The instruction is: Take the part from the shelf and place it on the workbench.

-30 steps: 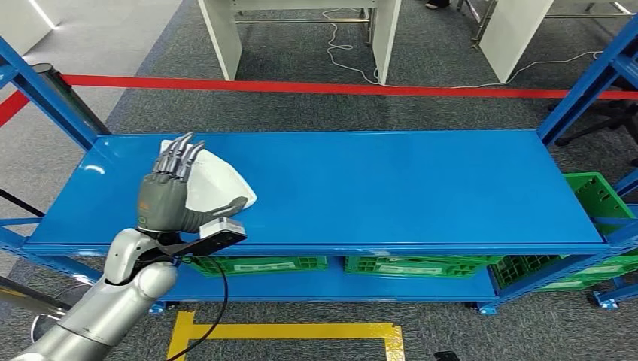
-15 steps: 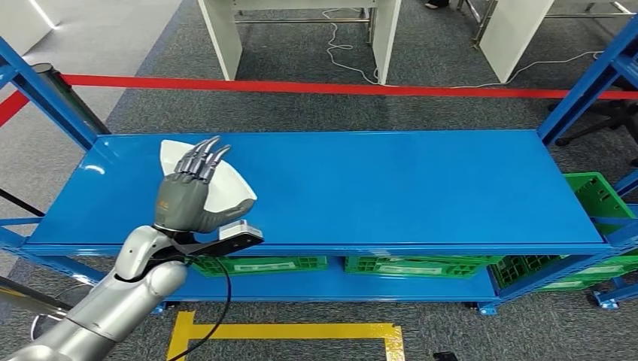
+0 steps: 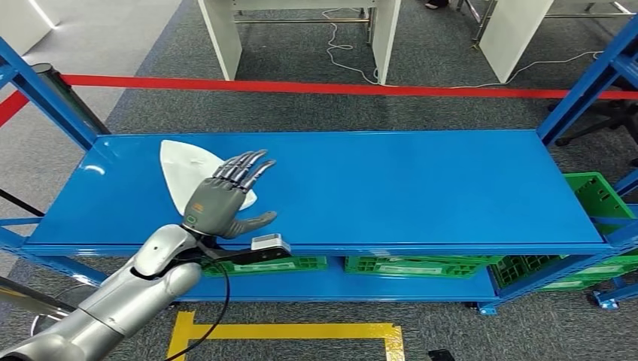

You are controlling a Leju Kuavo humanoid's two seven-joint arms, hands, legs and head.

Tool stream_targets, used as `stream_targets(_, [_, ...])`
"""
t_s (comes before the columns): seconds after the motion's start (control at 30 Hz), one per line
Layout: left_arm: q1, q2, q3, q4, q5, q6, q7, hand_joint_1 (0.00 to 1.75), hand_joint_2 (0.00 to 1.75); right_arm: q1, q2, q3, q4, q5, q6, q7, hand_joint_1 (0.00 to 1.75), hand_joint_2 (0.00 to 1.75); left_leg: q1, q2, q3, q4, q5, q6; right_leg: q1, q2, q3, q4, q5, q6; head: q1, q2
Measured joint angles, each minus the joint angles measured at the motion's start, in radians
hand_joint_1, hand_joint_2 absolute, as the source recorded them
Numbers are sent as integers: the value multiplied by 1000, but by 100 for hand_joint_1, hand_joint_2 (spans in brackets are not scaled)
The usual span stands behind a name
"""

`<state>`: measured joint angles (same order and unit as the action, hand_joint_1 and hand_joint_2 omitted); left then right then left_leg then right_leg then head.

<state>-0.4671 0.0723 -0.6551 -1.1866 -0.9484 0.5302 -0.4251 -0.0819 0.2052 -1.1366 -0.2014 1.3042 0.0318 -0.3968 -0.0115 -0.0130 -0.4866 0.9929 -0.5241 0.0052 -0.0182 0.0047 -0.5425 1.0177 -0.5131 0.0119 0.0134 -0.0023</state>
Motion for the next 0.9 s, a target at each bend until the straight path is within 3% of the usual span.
stream_targets(0.27, [-11, -4, -61, 15, 187, -185, -15, 0, 175, -1, 0, 2, 2, -7, -6, 4, 0, 0, 0, 0, 0, 0, 0, 0, 0, 0, 0, 0, 0, 0, 0, 0])
stream_targets(0.9, [-11, 16, -83, -17, 242, -239, -10, 0, 175, 1, 0, 7, 3, -6, -14, 8, 0, 0, 0, 0, 0, 0, 0, 0, 0, 0, 0, 0, 0, 0, 0, 0])
